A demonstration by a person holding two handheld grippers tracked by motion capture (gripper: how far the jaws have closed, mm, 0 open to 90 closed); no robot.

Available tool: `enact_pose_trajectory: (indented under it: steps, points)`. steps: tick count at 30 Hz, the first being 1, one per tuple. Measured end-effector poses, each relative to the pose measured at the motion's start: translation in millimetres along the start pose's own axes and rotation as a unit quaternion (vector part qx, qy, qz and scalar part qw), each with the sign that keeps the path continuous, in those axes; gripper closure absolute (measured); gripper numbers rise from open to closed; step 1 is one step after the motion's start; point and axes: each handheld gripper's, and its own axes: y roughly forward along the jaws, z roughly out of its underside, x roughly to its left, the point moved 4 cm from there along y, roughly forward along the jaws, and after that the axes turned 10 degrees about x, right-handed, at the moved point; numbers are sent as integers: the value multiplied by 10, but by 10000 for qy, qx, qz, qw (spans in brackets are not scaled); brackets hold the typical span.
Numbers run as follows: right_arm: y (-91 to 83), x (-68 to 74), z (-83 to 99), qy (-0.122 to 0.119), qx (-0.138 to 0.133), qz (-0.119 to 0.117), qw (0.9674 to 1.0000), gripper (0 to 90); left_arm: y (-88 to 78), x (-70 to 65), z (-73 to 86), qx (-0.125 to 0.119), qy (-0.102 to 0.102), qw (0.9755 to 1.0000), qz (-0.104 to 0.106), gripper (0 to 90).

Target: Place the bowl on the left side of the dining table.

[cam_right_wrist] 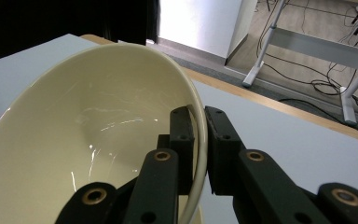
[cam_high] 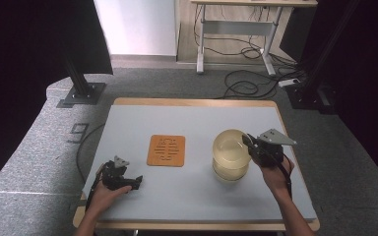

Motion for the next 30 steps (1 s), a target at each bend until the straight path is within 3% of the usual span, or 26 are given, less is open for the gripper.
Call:
enact_pose_trajectory:
  steps: [30]
  points:
    - [119, 168, -112, -109, -17, -137, 9998, 820, 0, 0, 0, -5, 3, 10000, -13, 24]
